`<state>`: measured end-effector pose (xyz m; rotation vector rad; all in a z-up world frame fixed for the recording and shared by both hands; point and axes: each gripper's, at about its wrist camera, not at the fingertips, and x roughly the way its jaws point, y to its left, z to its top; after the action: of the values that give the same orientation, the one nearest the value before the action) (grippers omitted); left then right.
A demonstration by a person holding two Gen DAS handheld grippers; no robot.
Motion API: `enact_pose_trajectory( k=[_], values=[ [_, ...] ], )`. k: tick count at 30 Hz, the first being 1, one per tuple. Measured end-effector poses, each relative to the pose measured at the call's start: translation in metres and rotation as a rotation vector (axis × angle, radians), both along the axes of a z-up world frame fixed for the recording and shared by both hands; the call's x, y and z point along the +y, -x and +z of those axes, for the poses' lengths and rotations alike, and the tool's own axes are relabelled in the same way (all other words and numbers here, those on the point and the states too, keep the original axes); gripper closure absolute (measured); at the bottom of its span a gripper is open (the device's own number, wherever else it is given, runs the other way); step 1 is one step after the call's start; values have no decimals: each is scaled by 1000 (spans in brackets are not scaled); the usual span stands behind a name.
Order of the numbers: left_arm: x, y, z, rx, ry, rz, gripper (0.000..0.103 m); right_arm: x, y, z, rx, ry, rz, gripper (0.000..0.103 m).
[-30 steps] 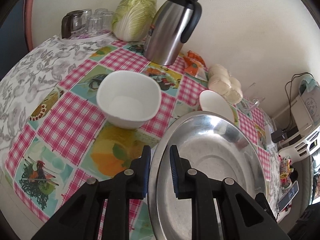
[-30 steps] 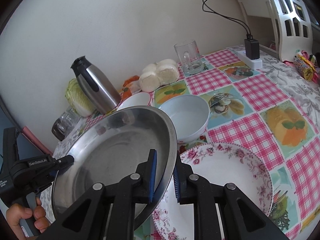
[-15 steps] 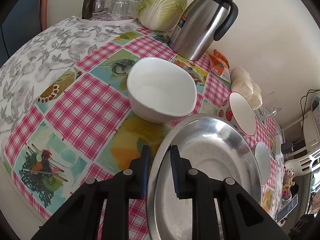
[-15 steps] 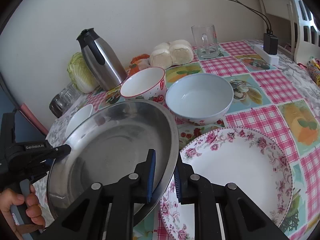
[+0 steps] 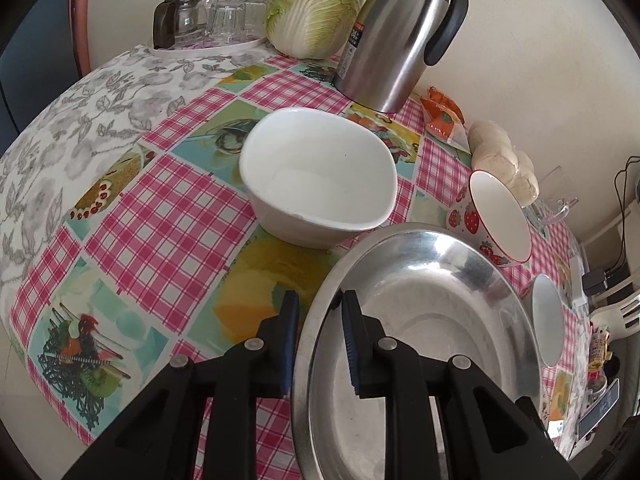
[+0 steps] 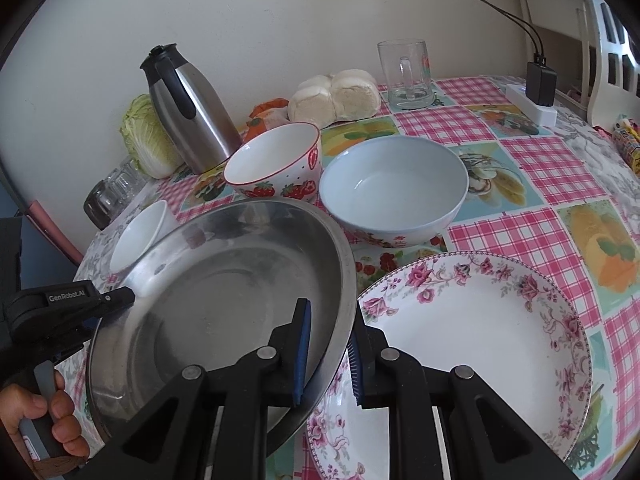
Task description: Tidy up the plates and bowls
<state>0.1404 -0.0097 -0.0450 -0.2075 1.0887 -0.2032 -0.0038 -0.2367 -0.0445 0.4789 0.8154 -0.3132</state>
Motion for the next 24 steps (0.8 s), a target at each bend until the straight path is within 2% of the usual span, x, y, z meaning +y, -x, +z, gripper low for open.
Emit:
enact_pose_trajectory(
  k=[14,24],
  values=[
    [-10,-4,-8,5,-36,-16,79,-3,-6,-5,9,27,-9,84],
    [-10,-4,-11,43,-71,-8,76,1,-9,-9,40,45,7,85]
  ],
)
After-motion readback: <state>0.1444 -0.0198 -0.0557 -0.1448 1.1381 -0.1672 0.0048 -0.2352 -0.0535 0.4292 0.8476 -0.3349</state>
